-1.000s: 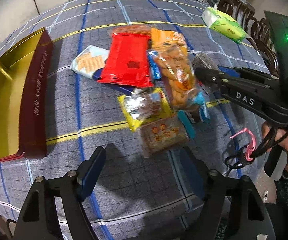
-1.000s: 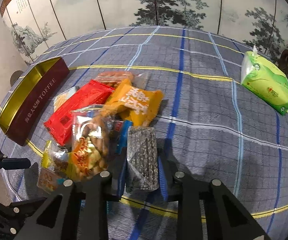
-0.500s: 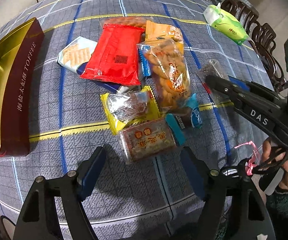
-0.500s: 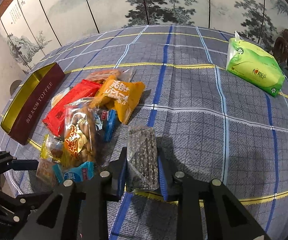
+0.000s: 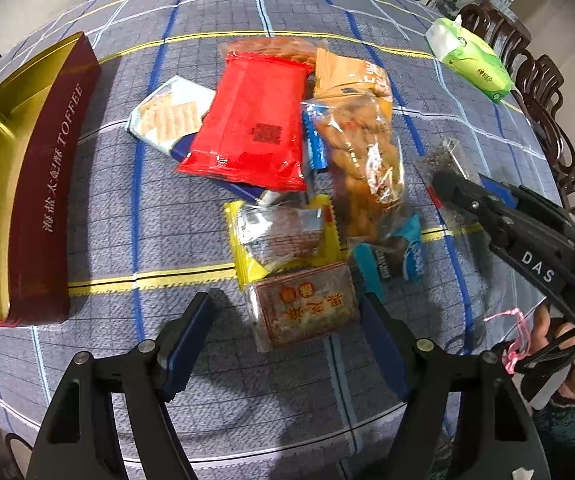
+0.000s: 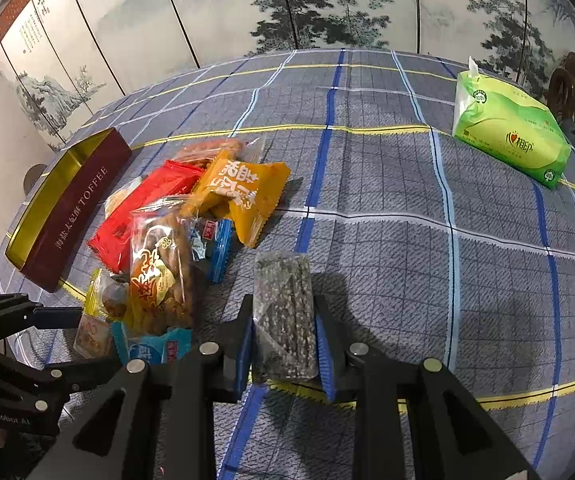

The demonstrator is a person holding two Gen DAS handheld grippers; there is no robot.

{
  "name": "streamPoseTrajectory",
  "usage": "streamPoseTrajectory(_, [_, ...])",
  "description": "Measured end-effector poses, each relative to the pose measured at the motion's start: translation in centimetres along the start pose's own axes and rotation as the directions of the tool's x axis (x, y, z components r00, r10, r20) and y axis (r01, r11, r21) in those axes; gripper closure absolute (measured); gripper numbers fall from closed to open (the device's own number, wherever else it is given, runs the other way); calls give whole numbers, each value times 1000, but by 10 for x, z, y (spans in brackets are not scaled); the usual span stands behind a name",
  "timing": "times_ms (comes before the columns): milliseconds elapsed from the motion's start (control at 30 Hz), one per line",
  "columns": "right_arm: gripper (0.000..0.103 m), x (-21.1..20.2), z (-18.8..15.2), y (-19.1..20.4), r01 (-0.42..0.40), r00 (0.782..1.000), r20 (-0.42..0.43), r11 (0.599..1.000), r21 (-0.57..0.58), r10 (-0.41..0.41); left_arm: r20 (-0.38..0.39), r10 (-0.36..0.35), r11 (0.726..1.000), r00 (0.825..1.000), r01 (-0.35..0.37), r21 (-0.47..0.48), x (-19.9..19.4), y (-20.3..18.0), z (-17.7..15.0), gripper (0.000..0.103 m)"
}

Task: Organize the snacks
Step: 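Grasp the brown cake pack with the left tool while the right tool grasps the dark seaweed pack, then carry the cake pack with the left tool into the tin and release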

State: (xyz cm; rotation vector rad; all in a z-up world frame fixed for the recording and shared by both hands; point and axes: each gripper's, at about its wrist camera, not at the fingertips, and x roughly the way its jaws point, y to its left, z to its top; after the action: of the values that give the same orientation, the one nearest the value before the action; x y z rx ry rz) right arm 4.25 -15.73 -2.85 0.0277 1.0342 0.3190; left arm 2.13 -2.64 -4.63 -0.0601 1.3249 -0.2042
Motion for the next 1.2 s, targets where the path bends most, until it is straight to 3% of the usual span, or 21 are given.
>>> streamPoseTrajectory(133, [76,0,0,0,1,1000,2,1000,6,-1,0,11,1000,1000,-11,16,0,-2,-1,35])
streamPoseTrajectory(233, [76,1,0,0,2,1000,1,1000,9,-2,2,3,999,1000,-3,50,-2,-10,-2,53])
streamPoseTrajectory(267, [76,1,0,0,3,1000,1,1000,8,-3,3,4,998,1000,-5,58,-2,-12,-2,54])
streamPoseTrajectory(667, [76,1,0,2,6,1000,-6,1000,13,-6,11,-18,996,1000,17,90,-13,-11,-10,58])
streamPoseTrajectory(1033, [76,0,-1,7,38,999,-18,999,17,-38,48,-34,996,998,29,86,-50,5,-19,58])
streamPoseTrajectory(1200, [76,0,-2,10,58,998,-25,998,10,-57,133,42,998,990,-49,50,-81,41,-6,58])
